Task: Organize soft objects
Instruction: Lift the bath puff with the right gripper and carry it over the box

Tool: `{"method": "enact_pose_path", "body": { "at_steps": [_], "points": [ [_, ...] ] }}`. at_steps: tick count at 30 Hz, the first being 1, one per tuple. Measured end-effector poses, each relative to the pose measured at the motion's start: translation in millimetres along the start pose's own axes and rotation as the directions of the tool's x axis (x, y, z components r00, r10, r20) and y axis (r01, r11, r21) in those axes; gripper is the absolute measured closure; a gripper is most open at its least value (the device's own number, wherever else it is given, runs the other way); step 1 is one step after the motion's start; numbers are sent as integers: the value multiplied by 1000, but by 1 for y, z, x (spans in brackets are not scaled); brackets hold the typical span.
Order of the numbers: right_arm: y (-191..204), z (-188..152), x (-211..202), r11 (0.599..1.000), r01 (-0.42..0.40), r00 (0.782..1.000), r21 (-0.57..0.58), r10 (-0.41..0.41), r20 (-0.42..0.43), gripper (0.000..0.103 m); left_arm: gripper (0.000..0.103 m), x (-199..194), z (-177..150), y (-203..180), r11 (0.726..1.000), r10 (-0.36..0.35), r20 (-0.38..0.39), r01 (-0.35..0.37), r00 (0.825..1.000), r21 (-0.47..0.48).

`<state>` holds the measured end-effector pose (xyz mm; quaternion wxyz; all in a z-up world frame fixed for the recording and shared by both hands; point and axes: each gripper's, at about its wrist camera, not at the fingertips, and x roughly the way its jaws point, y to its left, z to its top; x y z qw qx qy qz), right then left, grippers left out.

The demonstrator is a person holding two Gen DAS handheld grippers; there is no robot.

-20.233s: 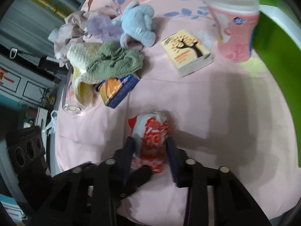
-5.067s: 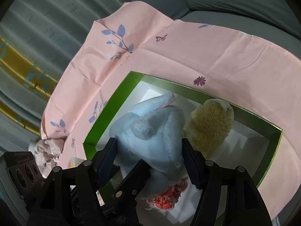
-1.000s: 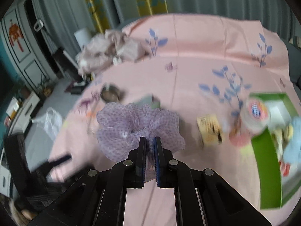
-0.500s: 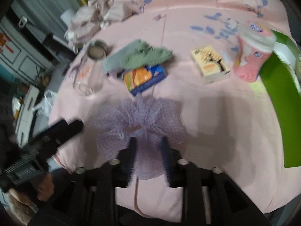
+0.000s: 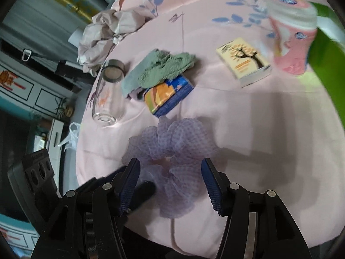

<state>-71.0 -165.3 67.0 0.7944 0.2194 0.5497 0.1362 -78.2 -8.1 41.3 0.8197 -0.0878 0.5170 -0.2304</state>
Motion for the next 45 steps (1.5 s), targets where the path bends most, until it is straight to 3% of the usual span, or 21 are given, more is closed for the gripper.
{"method": "enact_pose_path", "body": {
  "at_steps": [10,14,19,26,36,41,45],
  "points": [
    [-6,2,31,999,35,998,29,-33,-55,43,75,17,-2,-2,1000,-25,-26,25,999,7],
    [2,-1,35,1000,22,998,-7,-23,-55,45,80,21,-1,-10,999,-29,-20,30,999,29],
    [8,-6,37,999,20,999,-42,-22,-47,67,81,22,-3,-17,998,-31,-21,32,999,46],
    [6,-7,20,999,1,1000,-35,-1,1,68,82,11,1,-31,995,-50,10,49,999,84],
    [11,-1,-42,998,40,984,-43,-32,174,68,82,-14,26,-82,970,-116,101,91,988,224],
    [3,9,-86,997,70,952,-28,-58,302,68,82,-26,46,-117,942,-172,146,119,974,315],
    [-13,23,-124,997,83,912,4,-78,402,68,82,-27,67,-153,909,-215,179,130,960,395]
  ]
}}
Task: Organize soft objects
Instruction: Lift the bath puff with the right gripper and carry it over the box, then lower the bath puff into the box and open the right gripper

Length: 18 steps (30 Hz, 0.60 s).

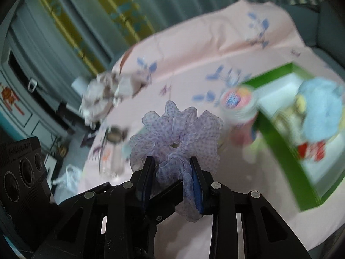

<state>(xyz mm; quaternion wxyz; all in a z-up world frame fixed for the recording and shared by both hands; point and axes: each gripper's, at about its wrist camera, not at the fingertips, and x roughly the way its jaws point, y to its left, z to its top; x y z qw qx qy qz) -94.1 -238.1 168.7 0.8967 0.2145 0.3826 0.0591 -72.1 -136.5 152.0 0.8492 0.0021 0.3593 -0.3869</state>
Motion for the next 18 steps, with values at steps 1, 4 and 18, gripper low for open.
{"method": "enact_pose_path", "body": {
  "at_steps": [1,4,18],
  "points": [
    [-5,6,-5,1000,7,1000,7,-7,21,68,82,4,8,-5,1000,-9,9,8,1000,18],
    [-22,29,-19,999,31,995,31,-34,90,68,82,18,33,-22,997,-32,38,29,999,70],
    [-132,112,-21,974,57,971,218,-106,216,70,82,123,104,-66,975,-118,1,116,993,191]
  ]
}}
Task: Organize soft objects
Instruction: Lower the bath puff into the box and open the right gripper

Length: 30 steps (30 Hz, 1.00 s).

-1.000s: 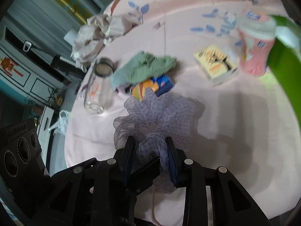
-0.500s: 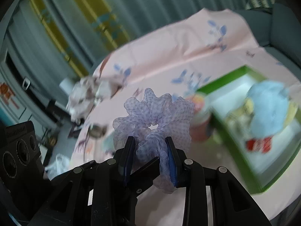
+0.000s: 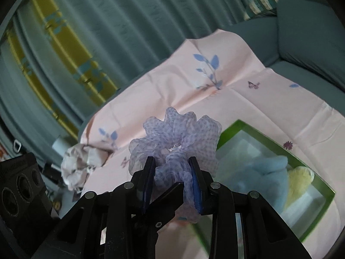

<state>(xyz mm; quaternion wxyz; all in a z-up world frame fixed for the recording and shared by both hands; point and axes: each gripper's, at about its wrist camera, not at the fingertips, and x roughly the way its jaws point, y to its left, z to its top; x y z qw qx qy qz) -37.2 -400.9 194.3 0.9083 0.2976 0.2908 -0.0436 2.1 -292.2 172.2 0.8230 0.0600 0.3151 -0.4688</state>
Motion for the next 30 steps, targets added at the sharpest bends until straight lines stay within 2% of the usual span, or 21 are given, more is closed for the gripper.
{"method": "enact_pose_path", "body": {
  "at_steps": [5,11,15,18,20,24,26,29,30],
  "points": [
    [-35,5,25,996,-1,999,92,5,-44,75,78,35,-4,8,999,-4,-62,1,998,-39],
    [-53,3,43,991,36,996,132,-26,-81,76,76,48,-9,8,998,12,-98,-18,995,-62],
    [-60,2,46,984,103,993,144,-93,-73,77,59,41,-10,7,998,3,-110,-10,994,-57],
    [-62,2,45,984,95,994,148,-85,-76,77,50,29,-9,7,999,18,-90,-22,996,-47],
    [-61,2,45,985,92,994,149,-82,-69,77,49,23,-9,8,998,23,-92,-28,996,-48],
    [-57,2,44,984,109,993,141,-100,-70,77,37,9,-11,11,997,32,-75,-37,997,-63],
    [-54,3,43,986,101,993,133,-93,-69,77,35,1,-12,12,997,37,-68,-42,997,-67],
    [-51,2,39,985,109,993,137,-101,-62,76,23,-11,-13,19,994,46,-55,-52,997,-94],
    [-50,3,38,985,111,993,135,-104,-62,71,19,-17,-14,22,993,51,-50,-56,997,-104]
  ]
}}
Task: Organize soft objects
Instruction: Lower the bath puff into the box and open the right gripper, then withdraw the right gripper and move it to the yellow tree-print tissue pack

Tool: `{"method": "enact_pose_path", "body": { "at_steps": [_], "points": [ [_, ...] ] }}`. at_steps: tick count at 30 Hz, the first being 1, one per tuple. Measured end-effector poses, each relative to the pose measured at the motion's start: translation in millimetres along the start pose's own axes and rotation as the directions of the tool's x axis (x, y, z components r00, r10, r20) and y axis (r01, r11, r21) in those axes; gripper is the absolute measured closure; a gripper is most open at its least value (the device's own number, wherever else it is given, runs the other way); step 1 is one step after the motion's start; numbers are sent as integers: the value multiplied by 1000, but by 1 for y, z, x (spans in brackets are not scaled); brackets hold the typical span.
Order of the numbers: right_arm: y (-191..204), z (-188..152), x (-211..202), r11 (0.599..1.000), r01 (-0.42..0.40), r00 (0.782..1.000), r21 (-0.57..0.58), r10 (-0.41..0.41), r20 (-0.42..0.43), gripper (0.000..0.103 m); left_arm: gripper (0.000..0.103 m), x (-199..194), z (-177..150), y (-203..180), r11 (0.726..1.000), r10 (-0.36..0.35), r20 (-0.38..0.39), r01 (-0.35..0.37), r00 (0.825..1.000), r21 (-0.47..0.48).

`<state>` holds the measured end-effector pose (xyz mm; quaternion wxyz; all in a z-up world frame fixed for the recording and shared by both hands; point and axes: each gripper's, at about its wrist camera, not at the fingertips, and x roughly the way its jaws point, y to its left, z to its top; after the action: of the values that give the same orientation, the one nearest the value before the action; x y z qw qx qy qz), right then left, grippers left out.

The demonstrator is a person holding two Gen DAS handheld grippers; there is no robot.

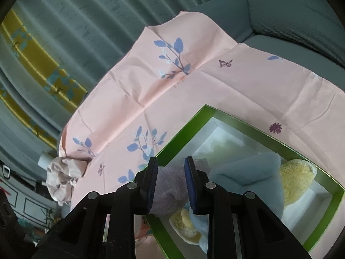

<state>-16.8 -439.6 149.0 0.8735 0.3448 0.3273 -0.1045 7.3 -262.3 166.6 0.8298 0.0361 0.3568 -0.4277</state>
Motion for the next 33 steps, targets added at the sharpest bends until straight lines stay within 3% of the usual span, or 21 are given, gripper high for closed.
{"method": "enact_pose_path", "body": {
  "at_steps": [3,9,12,15,17,20,23,27,33],
  "points": [
    [4,-1,-8,1000,14,1000,-20,-14,23,54,14,-16,-3,12,999,15,12,-14,1000,-37],
    [23,-8,-24,997,10,998,-77,-5,60,37,13,-48,-18,33,994,62,24,-59,998,-92],
    [39,-14,-33,992,6,998,-126,3,70,30,2,-65,-30,46,988,96,27,-91,995,-128],
    [53,-25,-41,985,44,996,-168,-30,87,19,2,-84,-48,62,979,81,29,-74,996,-189],
    [61,-36,-44,976,82,993,-200,-63,100,18,2,-93,-59,69,975,87,10,-83,996,-204],
    [70,-51,-44,963,115,992,-242,-96,86,18,1,-111,-83,80,960,155,7,-149,988,-238],
    [82,-63,-43,949,124,992,-291,-108,71,18,2,-128,-110,99,933,170,-11,-165,985,-321],
    [90,-84,-38,944,105,994,-314,-98,38,17,1,-146,-139,117,901,212,-33,-208,977,-380],
    [101,-121,-27,930,36,994,-366,-70,-82,17,2,-160,-186,142,838,309,-90,-316,947,-444]
  ]
}}
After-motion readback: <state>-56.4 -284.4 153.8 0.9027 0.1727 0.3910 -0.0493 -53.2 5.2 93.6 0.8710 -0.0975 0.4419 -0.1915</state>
